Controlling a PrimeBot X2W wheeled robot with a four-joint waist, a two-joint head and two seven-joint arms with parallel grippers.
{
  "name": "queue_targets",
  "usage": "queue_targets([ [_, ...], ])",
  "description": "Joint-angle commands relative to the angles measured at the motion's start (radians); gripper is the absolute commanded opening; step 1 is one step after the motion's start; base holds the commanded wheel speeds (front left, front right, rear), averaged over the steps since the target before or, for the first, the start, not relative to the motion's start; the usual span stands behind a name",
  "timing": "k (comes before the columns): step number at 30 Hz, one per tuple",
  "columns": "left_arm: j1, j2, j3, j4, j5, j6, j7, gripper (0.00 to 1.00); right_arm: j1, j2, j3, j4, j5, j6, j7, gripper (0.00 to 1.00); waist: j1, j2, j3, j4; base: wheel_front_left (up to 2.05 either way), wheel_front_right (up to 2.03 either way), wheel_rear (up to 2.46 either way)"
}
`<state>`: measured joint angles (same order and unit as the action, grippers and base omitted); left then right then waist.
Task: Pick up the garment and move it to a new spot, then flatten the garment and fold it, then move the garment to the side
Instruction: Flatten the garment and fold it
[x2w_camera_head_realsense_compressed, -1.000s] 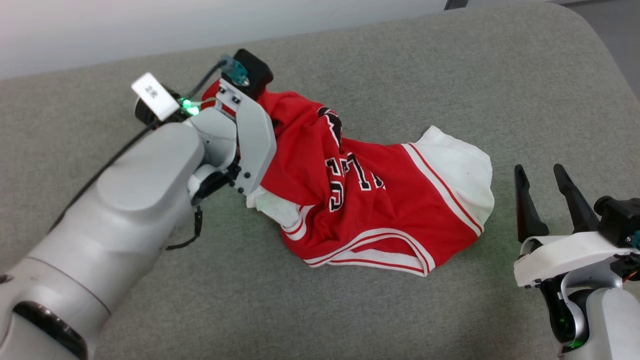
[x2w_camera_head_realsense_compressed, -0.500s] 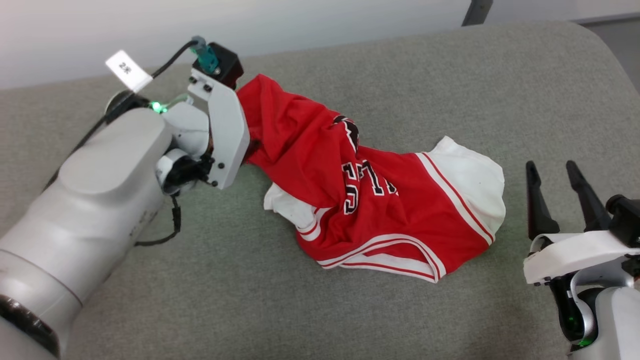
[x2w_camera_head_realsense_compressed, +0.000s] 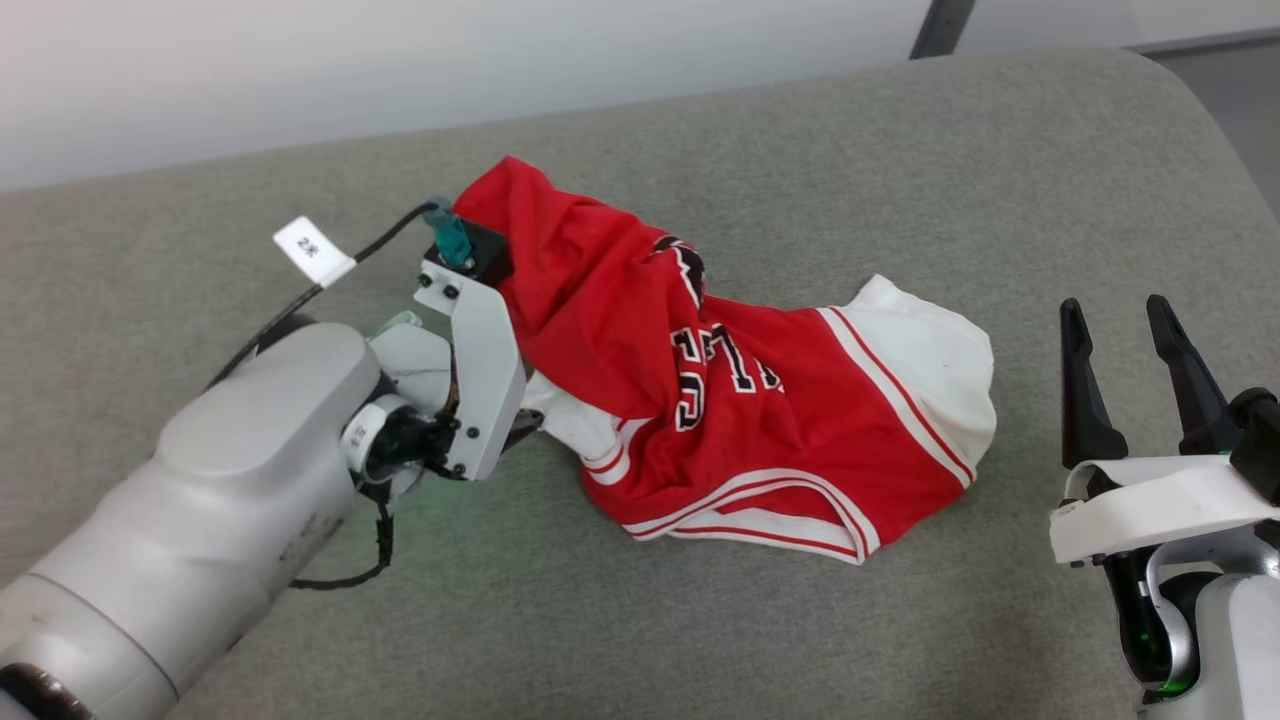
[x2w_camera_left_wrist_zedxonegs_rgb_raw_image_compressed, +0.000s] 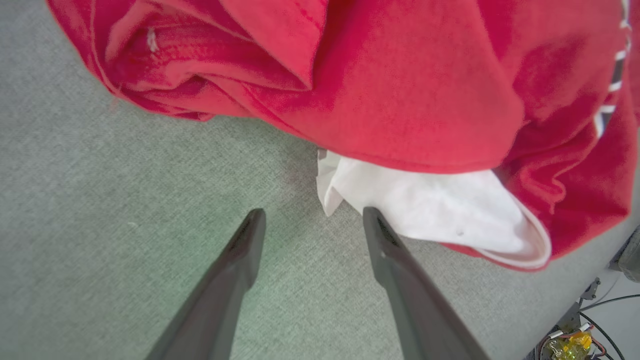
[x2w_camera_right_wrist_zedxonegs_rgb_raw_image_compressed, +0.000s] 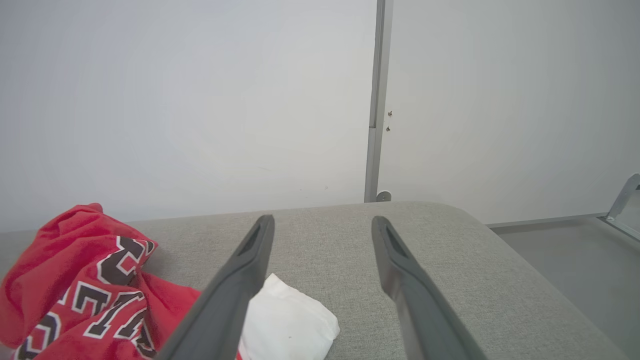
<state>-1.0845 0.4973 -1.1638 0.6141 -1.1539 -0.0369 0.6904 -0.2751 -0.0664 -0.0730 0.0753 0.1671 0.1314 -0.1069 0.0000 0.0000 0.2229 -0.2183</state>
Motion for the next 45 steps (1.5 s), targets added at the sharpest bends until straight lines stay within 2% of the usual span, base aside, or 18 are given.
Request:
queue_targets([
  [1,0.012,0.005,0.003,-0.006,-0.005,0.010,-0.005,1.00,0.005,0.002,0.002,-0.005,0.001,-0.001,-0.005,1.00,0.0000,0.0000,0.014,-0.018,0.00,0.00,0.00],
  [11,0.034,-0.008,0.022,0.032,-0.033,0.026,-0.019,1.00,0.005,0.007,-0.001,0.003,0.003,-0.001,-0.009,1.00,0.0000,0.0000,0.040,-0.046,0.00,0.00,0.00],
  [12,0.038,-0.010,0.020,0.039,-0.036,0.025,-0.015,0.23,0.003,0.008,-0.001,0.003,0.003,-0.001,-0.009,1.00,0.0000,0.0000,0.041,-0.047,0.00,0.00,0.00],
  [13,0.038,-0.010,0.020,0.039,-0.036,0.025,-0.015,0.23,0.003,0.008,-0.001,0.003,0.003,-0.001,-0.009,1.00,0.0000,0.0000,0.041,-0.047,0.00,0.00,0.00],
  [14,0.040,-0.013,0.023,0.046,-0.042,0.022,-0.015,0.00,0.001,0.008,-0.002,0.004,0.002,-0.001,-0.010,1.00,0.0000,0.0000,0.043,-0.047,0.00,0.00,0.00],
  [20,0.025,-0.015,0.030,0.065,-0.051,0.019,-0.009,0.00,-0.001,0.011,-0.017,0.010,-0.007,-0.001,-0.012,1.00,0.0000,0.0000,0.040,-0.031,0.00,0.00,0.00],
  [27,0.021,0.032,0.052,0.043,-0.054,0.023,-0.034,0.00,0.009,0.010,-0.036,0.003,-0.021,-0.001,-0.003,1.00,0.0000,0.0000,0.016,0.011,0.00,0.00,0.00],
  [36,0.080,0.180,0.085,-0.026,-0.067,0.065,-0.074,0.00,0.030,-0.003,-0.060,-0.012,-0.035,-0.001,0.017,1.00,0.0000,0.0000,-0.026,0.076,0.00,0.00,0.00],
  [45,0.191,0.351,0.120,-0.124,-0.108,0.175,-0.088,0.00,0.051,-0.006,-0.071,-0.036,-0.039,-0.001,0.041,1.00,0.0000,0.0000,-0.054,0.114,0.00,0.00,0.00],
])
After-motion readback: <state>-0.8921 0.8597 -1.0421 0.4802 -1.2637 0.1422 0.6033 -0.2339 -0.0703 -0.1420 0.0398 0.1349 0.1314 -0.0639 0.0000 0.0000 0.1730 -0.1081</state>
